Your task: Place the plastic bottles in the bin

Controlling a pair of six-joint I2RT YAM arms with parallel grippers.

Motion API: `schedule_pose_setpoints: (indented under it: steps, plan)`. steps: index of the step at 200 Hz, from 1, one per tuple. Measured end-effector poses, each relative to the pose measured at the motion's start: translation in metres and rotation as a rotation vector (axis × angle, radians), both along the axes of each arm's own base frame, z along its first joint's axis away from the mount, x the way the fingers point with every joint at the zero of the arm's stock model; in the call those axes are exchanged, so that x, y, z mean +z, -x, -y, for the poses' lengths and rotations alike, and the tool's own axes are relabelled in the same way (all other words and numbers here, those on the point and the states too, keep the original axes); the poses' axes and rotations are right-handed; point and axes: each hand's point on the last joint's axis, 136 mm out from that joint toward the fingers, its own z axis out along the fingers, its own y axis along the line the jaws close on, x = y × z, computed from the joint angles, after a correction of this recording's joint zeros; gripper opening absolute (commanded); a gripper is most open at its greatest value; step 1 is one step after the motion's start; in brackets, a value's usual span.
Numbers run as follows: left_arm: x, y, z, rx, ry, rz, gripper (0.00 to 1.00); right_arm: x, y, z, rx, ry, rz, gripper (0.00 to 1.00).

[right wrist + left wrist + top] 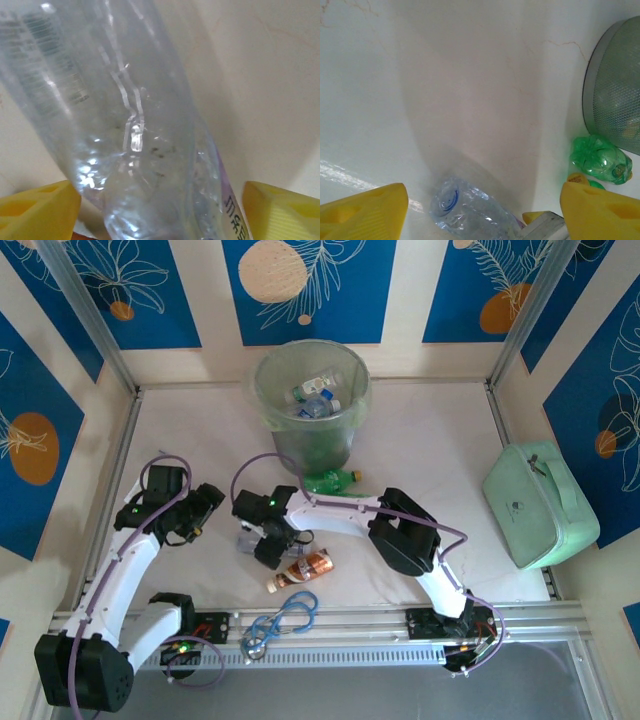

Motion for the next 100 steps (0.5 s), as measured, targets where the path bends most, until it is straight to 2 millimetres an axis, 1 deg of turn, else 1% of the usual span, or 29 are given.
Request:
schedule_pose_setpoints:
  steps: [53,79,100]
  plan:
    - [-0.001,-0.002,0.001,-0.004,0.006,-0.004,0.75,0.001,-0.006,-0.002,-0.042,-0.038,-0.030,0.70]
    - [-0.001,-0.002,0.002,-0.006,0.009,-0.004,0.75,0.002,-0.009,-0.003,-0.058,-0.052,-0.034,0.67]
    - [0.000,-0.002,0.002,-0.006,0.009,0.000,0.75,0.008,-0.013,-0.003,-0.078,-0.073,-0.035,0.66]
